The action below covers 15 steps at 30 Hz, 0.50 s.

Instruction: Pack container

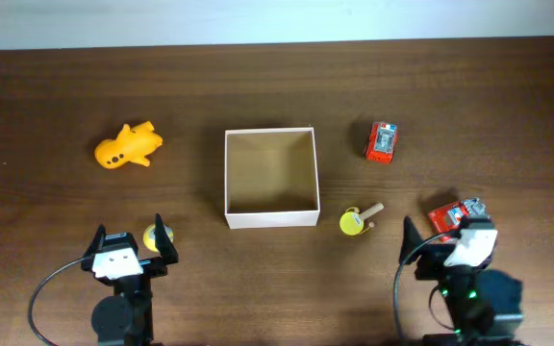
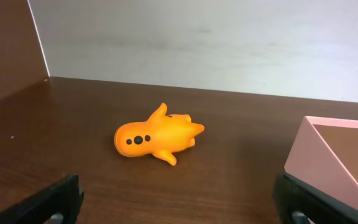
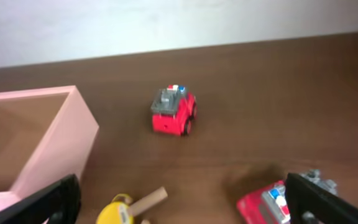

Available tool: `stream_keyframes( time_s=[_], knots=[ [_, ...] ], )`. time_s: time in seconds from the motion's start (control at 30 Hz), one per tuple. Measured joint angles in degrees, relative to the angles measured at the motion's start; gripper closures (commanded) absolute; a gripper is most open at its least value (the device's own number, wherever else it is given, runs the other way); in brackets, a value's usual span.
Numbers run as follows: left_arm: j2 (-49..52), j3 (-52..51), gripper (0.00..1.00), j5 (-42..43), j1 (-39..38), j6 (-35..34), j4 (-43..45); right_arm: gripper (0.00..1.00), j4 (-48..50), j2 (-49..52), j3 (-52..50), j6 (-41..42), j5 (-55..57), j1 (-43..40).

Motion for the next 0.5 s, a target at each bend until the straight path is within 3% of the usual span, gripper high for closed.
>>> stream_keyframes(
  time_s=[0.3, 0.5],
  knots=[
    [0.0, 0.0, 0.01, 0.2, 0.0, 0.0, -0.02, 0.01, -15.87, 32.46, 31.08, 0.09, -0.52, 0.0],
    [0.02, 0.0, 0.01, 0.37, 0.0, 0.0, 0.0, 0.01, -39.47, 55.49, 57.64, 0.07, -1.77, -0.02]
  ],
)
